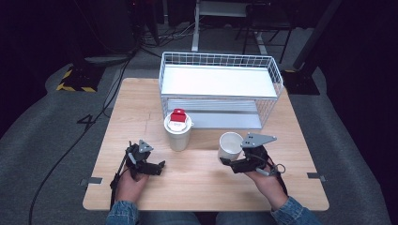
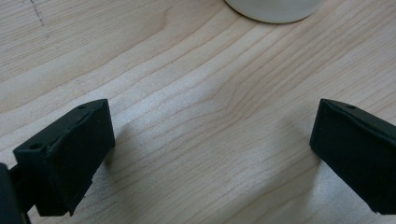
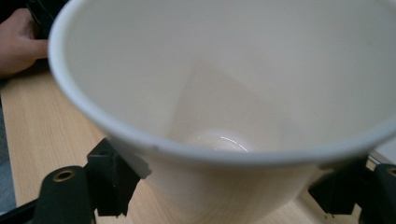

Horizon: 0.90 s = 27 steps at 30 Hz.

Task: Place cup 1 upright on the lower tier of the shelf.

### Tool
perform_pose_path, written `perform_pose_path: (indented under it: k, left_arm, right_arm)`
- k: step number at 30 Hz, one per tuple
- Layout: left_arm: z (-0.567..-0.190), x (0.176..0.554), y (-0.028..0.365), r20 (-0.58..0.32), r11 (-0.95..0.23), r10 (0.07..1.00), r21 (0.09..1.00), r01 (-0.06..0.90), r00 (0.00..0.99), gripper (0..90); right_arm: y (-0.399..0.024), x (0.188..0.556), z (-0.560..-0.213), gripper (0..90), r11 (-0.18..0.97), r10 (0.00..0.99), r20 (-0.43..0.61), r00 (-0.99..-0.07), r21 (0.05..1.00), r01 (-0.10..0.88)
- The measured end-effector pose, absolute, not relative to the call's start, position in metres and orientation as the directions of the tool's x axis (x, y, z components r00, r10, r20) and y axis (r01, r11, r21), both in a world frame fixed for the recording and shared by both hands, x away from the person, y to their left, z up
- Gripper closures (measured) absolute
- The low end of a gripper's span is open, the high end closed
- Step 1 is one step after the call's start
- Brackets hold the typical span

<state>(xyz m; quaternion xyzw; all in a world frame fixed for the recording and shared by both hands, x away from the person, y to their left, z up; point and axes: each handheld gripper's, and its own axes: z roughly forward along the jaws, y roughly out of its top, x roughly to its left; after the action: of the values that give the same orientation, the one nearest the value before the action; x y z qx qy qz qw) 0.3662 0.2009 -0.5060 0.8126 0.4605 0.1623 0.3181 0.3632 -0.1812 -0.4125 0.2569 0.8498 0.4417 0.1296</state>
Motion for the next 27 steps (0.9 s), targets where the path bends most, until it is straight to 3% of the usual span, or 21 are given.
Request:
perform_pose_path:
  k: [27]
  left_arm:
    - [-0.506, 0.369, 0.201, -0.034, -0.365, 0.856, 0.667, 0.650, 0.516, 0.7]
  right_arm:
    - [-0.167, 0.437, -0.397, 22.8, 0.394, 0.664, 0.004, -0.748, 0.848, 0.355]
